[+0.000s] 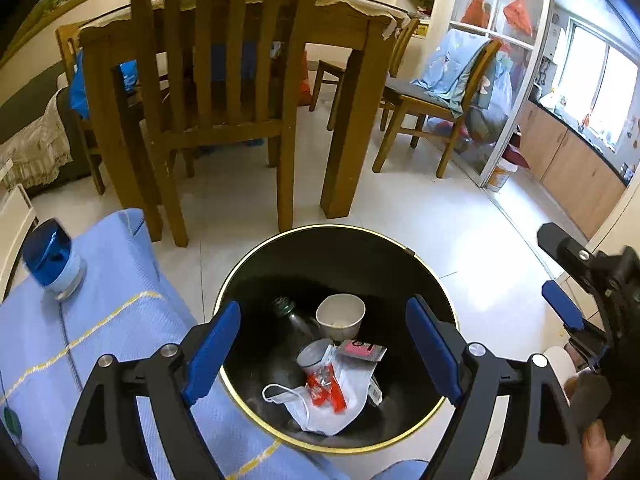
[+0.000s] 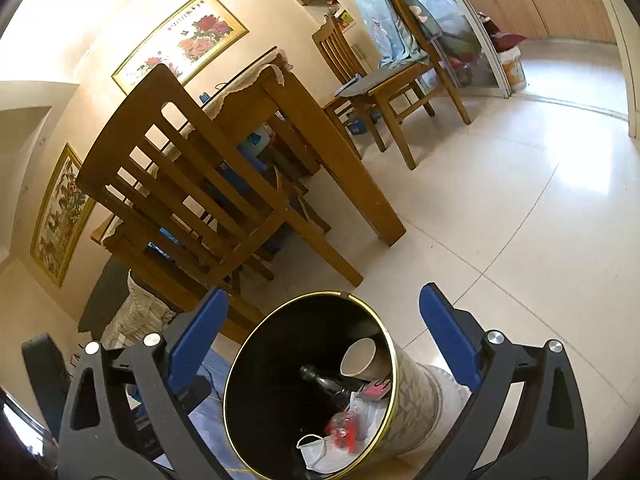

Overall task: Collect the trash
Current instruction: 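Carry pink box and red wrapper over the bin and open both tools, then return to the table and grasp the clear plastic cup with the right tool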

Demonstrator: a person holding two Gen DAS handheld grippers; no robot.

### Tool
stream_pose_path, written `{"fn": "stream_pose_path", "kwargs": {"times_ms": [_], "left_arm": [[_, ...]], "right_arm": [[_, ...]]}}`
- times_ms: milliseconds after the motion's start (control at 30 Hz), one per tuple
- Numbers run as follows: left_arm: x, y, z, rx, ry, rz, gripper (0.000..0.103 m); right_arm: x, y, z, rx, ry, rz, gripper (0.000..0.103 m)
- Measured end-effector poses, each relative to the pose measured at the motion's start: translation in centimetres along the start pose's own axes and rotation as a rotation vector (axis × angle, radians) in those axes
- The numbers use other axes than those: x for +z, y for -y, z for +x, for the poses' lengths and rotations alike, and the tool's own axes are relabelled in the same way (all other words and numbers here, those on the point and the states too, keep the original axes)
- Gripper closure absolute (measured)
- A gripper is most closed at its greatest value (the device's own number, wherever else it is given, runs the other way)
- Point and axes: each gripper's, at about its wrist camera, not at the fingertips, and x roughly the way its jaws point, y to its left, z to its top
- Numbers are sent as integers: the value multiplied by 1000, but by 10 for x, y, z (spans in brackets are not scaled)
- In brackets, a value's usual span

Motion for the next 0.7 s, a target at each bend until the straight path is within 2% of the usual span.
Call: {"fn": "stream_pose_path", "kwargs": {"times_ms": [33, 133, 267, 400, 500, 567, 700], "left_arm": [[-2, -3, -7, 17, 8, -2, 20], [-12, -18, -37, 109, 35, -33, 6], [-29, -42, -83, 197, 78, -78, 7], [-55, -76, -143, 361, 139, -100, 7], [-72, -101, -181, 484, 181, -108, 6], [-88, -129, -209, 581, 188, -140, 6], [-119, -179, -252, 704, 187, -242, 6]], "right_arm": [[-1, -2, 1, -4, 0, -7, 7], [-6, -13, 5, -12, -14, -45, 6], [-16, -35, 11, -10, -43, -130, 6], [-35, -73, 14, 30, -107, -239, 6], [-61, -110, 4, 111, -166, -316, 6], [-90, -141, -7, 193, -233, -380, 6], [-167, -214, -27, 396, -426, -540, 6]]}}
